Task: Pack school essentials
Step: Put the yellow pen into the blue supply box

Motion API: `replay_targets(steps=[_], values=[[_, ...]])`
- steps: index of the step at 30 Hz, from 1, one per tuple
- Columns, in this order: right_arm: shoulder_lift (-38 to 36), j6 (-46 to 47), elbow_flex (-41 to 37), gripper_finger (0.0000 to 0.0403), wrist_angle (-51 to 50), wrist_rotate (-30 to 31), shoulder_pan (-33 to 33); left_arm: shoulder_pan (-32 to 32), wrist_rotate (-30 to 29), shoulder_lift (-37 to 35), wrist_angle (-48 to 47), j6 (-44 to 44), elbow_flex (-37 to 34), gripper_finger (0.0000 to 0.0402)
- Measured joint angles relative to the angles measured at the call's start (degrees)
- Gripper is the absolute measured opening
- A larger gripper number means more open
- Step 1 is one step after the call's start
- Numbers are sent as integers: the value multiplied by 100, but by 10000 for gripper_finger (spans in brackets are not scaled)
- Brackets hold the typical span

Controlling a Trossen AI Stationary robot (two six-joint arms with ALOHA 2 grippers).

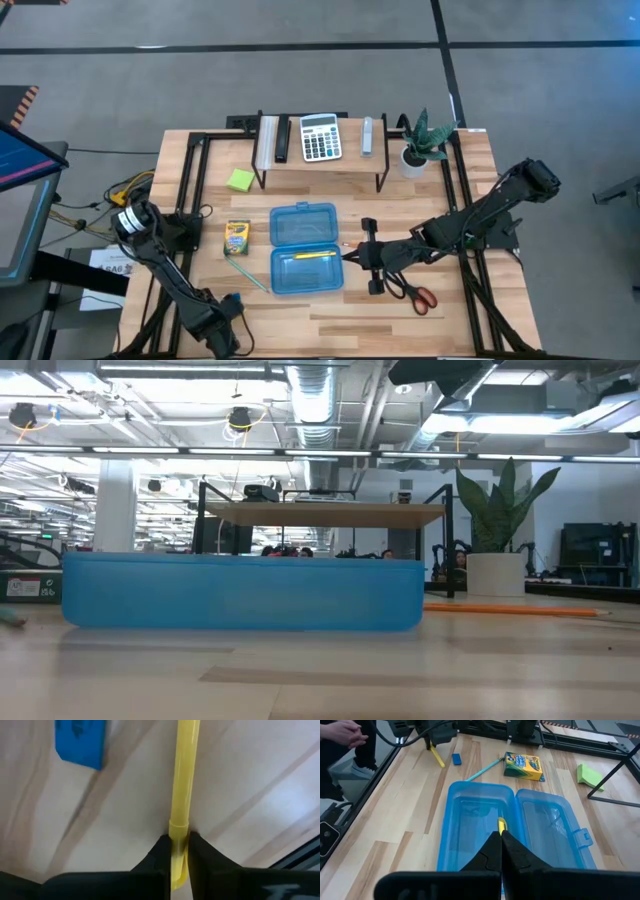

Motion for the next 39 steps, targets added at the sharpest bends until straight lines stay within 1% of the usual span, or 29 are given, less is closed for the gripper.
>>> replay_targets(steps=[4, 8, 12, 15, 23, 30, 33, 37, 39], values=[[0, -11, 0, 8, 0, 0, -26, 69, -158, 30, -317, 171, 131, 3], [0, -13, 0, 8, 0, 0, -37, 127, -769, 63, -849, 341, 340, 2], [0, -13, 0, 8, 0, 0, -39, 229, -1225, 92, -1240, 524, 533, 0], [0, -13, 0, 8, 1, 0, -39, 348, -1563, 107, -1296, 800, 683, 2], [0, -12, 0, 8, -2, 0, -39, 747, -1623, 96, -1254, 1682, 960, 5], [0, -8, 0, 8, -17, 0, -37, 875, -1473, 89, -1172, 2008, 968, 2], [0, 28, 0, 8, -48, 0, -37, 873, -1440, 79, -1254, 1958, 972, 2], [0, 30, 0, 8, -56, 0, -37, 823, -1451, -89, -1569, 1646, 973, 6], [0, 31, 0, 8, -56, 0, -37, 740, -1641, -268, -1605, 1537, 973, 15]])
